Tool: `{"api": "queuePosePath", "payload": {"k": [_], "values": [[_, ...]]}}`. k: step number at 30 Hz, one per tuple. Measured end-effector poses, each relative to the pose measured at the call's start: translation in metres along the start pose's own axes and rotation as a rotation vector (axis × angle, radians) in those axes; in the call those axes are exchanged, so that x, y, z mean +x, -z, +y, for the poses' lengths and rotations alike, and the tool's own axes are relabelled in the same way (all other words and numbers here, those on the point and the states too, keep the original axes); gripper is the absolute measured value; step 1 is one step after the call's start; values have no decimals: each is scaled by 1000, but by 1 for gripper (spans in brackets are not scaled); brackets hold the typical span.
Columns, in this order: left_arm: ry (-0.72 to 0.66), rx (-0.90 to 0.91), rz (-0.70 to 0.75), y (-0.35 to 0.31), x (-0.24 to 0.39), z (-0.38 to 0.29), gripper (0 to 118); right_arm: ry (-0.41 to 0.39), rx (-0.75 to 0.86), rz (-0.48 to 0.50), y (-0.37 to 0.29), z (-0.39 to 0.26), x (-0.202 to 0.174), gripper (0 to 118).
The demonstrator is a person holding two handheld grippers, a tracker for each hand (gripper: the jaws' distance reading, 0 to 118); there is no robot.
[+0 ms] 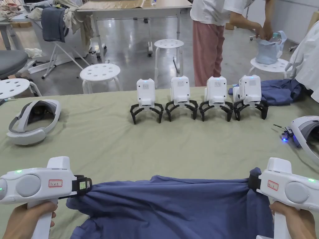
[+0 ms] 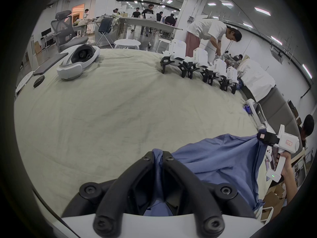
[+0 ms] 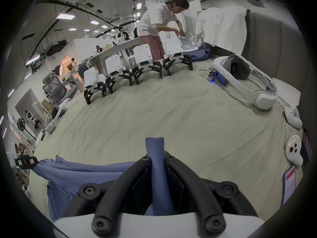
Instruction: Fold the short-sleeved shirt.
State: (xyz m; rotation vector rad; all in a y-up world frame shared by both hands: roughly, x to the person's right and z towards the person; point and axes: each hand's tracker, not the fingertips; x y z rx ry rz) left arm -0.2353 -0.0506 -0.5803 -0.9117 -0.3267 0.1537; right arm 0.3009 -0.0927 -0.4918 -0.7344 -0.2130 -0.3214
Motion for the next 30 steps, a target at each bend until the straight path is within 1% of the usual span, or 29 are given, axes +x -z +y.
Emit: {"api": "queuePosePath", "payload": {"k": [2,4,7,13,16,21,25,30], "values": [[19,31,10,-11,8,1,5,-5,13,26,-11,4,-1,8],[41,62,16,-23,13,5,5,-30,40,49,-25,11,-6,8],[-10,120,11,-46,12,17,5,-52,69,67,-46,25,-9,8],[-43,217,-4,-97,12,35,5,-31,120,125,-84,47,-11,8],[-2,255,8,-122,21,42,5,-69,163,138,-105,58,-22,8],[5,332,31,-160,28,64,5,-106,266,188,-146,92,-45,8],[21,407,48,-192,36,94,5,-162,340,204,-179,123,-69,8],[66,474,73,-224,51,134,5,-209,417,215,-205,160,-92,8]]}}
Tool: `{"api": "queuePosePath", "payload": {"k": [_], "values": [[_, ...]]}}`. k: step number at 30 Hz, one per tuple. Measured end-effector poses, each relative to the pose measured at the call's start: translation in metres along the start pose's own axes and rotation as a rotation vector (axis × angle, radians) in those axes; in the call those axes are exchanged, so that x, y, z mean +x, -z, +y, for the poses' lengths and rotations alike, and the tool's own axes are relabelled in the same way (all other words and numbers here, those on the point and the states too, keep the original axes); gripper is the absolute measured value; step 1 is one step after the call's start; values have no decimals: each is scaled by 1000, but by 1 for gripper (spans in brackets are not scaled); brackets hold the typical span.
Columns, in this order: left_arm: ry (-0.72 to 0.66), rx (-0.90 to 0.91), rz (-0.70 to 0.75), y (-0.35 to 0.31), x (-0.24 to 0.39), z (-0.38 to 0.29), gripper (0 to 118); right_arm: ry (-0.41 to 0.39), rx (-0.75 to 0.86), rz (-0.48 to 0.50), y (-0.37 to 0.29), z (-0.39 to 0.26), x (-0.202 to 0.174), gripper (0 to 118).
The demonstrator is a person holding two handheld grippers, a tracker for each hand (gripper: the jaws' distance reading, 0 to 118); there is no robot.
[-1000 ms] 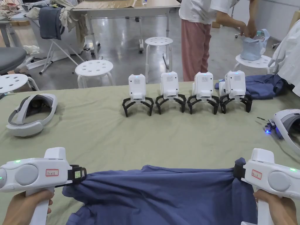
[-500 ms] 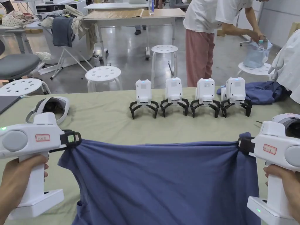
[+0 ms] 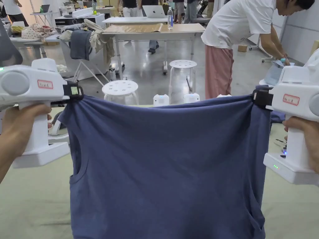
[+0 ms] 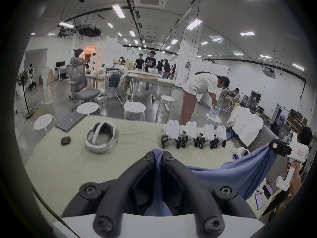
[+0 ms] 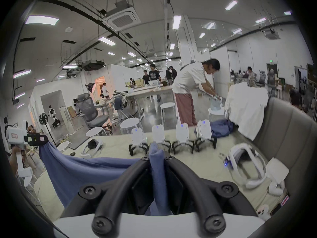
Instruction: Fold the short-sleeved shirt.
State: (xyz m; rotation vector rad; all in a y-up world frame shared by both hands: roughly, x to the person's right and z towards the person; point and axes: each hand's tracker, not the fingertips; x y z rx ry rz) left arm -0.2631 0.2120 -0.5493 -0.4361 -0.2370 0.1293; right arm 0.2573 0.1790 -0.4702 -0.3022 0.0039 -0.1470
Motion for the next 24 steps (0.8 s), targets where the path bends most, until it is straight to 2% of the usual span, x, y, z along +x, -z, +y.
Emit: {"api": "queuePosePath", "payload": {"k": [16,24], "values": [[181,220,108,13,39,162,5,-99,203,-24,50,139,-23,8],[245,230,138,61,40,168,5,-112,241,-29,94,152,-16,8]]}}
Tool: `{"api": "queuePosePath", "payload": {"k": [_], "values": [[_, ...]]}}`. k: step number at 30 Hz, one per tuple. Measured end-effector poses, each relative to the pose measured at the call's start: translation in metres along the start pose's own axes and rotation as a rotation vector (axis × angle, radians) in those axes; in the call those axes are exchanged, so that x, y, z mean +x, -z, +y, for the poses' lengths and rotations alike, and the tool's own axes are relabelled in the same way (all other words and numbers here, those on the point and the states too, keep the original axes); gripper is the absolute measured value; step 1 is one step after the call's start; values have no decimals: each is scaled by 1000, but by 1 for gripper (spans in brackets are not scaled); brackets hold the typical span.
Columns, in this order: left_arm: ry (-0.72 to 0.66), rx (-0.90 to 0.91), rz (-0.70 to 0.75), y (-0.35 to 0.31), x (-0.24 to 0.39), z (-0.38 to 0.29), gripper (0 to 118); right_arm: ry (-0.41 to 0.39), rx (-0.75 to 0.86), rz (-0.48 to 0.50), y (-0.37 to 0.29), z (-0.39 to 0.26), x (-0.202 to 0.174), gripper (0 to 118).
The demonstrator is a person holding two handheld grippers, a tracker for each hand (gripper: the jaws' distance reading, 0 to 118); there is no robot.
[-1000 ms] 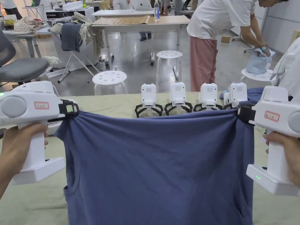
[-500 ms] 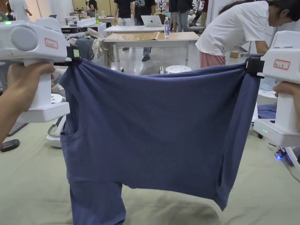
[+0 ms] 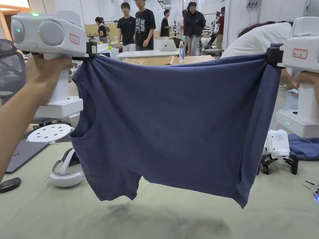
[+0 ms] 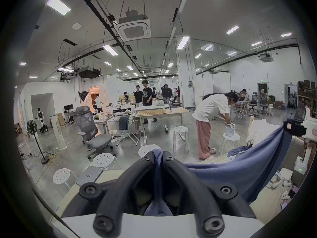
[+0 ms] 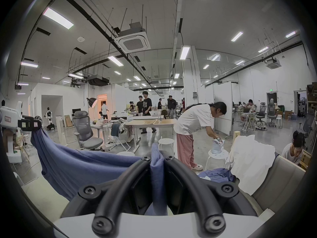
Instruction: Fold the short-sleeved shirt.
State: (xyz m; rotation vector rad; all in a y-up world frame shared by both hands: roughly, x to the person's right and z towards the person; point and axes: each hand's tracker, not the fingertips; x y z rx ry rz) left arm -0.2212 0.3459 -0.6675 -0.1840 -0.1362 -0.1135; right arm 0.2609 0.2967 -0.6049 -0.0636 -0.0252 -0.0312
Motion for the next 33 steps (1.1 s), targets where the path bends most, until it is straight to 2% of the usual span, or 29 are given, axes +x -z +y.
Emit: {"api": "queuePosePath", "payload": {"k": [8,14,24,31,33], "values": [[-11,-129,-33,42,9,-97,5,15,-101,14,21,-78,11,8],[-11,-252,-60,42,16,-186,5,22,-228,29,13,-158,16,8],[-24,-373,-111,-32,18,-301,5,39,-348,91,-63,-241,12,8],[-100,-436,-105,-87,16,-364,5,35,-400,115,-140,-286,1,8],[-107,-447,-106,-104,17,-379,5,46,-416,118,-155,-304,7,8]]}}
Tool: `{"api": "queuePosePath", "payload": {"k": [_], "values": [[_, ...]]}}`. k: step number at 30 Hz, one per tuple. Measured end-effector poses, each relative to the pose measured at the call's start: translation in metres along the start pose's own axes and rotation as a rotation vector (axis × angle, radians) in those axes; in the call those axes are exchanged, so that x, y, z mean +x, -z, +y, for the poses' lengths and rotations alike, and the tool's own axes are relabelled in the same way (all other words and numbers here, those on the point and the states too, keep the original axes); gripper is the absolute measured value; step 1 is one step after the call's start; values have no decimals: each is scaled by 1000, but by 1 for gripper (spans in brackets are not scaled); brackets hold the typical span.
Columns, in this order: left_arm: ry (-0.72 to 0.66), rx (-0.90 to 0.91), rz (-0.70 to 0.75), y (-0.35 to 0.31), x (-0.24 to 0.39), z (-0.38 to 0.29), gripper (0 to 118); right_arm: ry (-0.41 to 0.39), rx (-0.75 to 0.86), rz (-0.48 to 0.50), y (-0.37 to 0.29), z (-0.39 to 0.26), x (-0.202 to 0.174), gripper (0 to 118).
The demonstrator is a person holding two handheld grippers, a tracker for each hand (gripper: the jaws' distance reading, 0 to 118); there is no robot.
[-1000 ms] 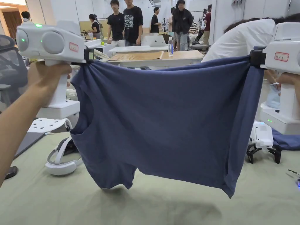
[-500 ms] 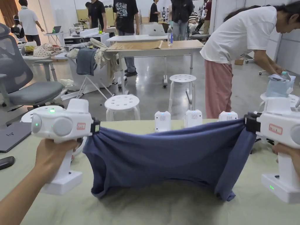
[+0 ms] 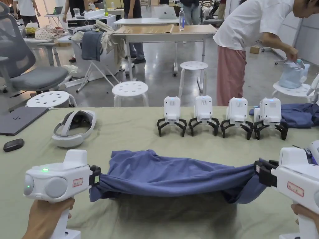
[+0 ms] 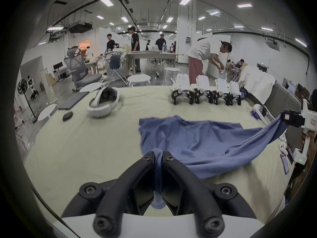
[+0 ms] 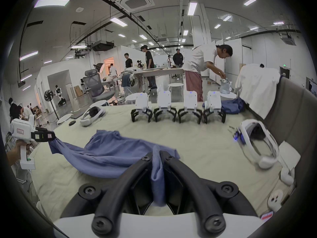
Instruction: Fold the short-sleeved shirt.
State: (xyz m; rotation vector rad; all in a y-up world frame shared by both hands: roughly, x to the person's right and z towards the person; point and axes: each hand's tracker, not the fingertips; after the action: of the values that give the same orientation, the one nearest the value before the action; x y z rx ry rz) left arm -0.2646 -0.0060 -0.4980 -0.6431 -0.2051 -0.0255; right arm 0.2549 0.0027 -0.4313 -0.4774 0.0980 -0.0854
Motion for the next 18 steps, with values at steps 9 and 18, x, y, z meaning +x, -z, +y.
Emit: {"api": "queuePosePath", "payload": {"k": [9,18], "values": [[-16,-68,-7,-37,4,-87,5,64,-79,17,-52,-78,3,8],[46,-122,-14,-79,14,-157,5,86,-166,23,-96,-144,5,8]]}}
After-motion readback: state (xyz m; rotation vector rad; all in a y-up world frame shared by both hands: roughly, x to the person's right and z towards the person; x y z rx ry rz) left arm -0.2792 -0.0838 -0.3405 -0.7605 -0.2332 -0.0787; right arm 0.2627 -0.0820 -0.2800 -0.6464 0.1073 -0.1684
